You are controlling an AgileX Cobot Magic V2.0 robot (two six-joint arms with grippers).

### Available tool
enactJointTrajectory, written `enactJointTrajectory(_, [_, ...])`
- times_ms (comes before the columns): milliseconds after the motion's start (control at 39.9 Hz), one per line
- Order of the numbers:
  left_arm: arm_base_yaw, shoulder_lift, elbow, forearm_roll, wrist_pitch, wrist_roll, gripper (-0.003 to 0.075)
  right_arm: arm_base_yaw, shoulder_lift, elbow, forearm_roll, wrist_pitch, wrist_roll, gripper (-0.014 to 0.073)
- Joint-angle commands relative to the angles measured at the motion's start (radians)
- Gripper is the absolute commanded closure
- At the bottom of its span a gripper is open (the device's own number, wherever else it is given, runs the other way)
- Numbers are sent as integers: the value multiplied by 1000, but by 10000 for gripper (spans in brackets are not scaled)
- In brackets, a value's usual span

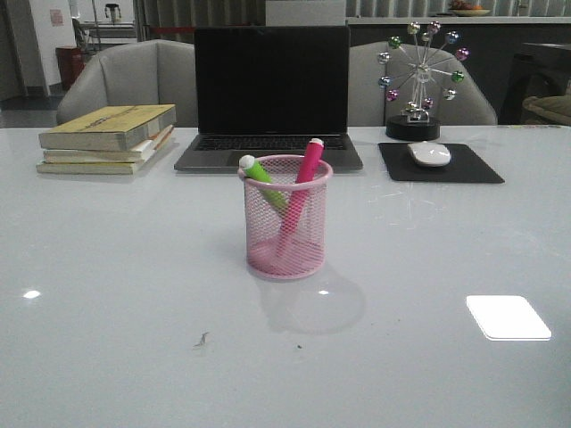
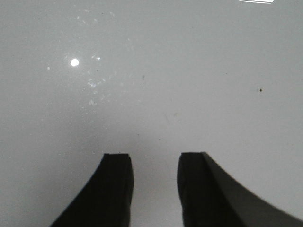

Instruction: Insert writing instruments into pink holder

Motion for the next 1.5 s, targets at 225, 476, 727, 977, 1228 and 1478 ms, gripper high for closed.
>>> enactJointTrajectory(225, [4,-89,99,-32,-73,-2,402,54,-10,-27,-8,-82,-4,230])
enactJointTrajectory(476, [5,-69,99,-10,-183,0,402,54,-10,-27,-9,-83,-4,230])
enactJointTrajectory(727, [86,-16,99,7,-196,0,402,54,-10,-27,-9,-83,-4,230])
enactJointTrajectory(977, [122,-16,99,7,-197,0,402,54,-10,-27,-9,-83,-4,338])
enactJointTrajectory(1228, [122,-12,99,7,-197,0,402,54,-10,-27,-9,-94,-4,547])
enactJointTrajectory(1478, [122,-12,99,7,-197,0,402,54,-10,-27,-9,-109,-4,544])
